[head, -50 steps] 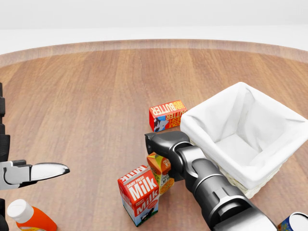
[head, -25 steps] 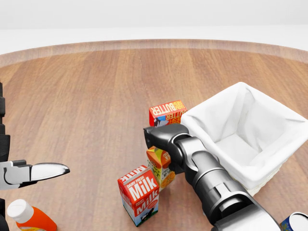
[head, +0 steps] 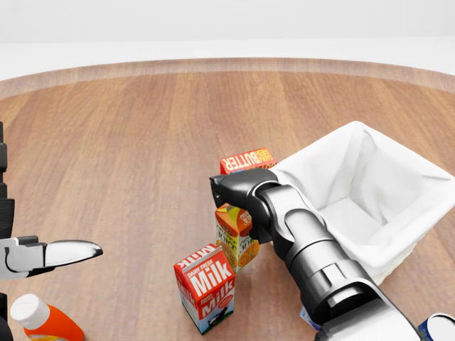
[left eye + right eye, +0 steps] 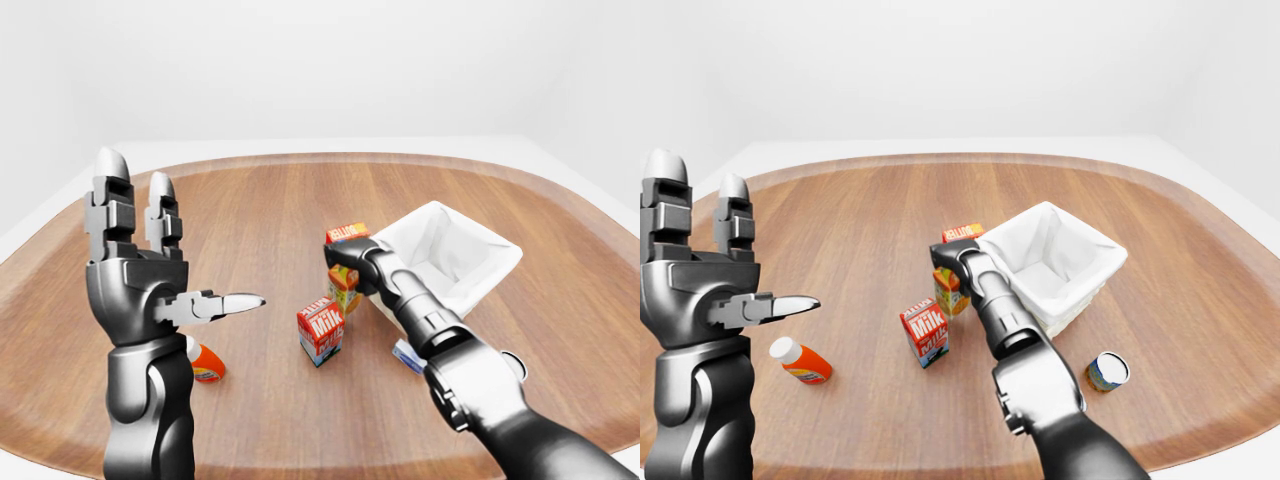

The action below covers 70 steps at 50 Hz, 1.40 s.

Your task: Pick up the orange juice, and put it in the basket.

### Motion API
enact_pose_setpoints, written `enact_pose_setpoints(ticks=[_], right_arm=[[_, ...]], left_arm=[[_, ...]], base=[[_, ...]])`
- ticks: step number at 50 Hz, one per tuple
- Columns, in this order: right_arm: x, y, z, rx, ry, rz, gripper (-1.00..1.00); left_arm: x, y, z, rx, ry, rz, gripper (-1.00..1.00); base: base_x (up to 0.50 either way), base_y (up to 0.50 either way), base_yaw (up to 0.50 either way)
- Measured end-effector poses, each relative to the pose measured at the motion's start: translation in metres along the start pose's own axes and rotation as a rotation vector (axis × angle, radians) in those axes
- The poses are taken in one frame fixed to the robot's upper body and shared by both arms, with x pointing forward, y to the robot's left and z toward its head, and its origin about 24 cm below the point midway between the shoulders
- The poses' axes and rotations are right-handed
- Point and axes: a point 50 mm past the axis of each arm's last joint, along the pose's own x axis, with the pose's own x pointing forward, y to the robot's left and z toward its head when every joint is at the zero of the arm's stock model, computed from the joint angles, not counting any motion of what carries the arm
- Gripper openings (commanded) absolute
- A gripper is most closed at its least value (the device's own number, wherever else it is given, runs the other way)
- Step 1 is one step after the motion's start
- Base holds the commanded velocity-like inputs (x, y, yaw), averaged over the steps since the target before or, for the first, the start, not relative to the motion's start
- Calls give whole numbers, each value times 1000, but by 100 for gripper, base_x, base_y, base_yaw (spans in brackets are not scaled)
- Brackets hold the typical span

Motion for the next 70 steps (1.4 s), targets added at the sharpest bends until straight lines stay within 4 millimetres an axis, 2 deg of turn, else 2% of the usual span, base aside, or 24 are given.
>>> enact_pose_setpoints(ticks=[28, 53, 70], right_arm=[[-14, -30, 2, -4, -28, -9, -100], [-35, -59, -2, -33, -25, -21, -100], [-55, -89, -1, -39, -42, -168, -100]], left_arm=[[0, 0, -1, 1, 3, 0, 100], [0, 0, -1, 1, 3, 0, 100], [0, 0, -1, 1, 2, 0, 100]], base=[[0, 0, 0], [0, 0, 0], [0, 0, 0]])
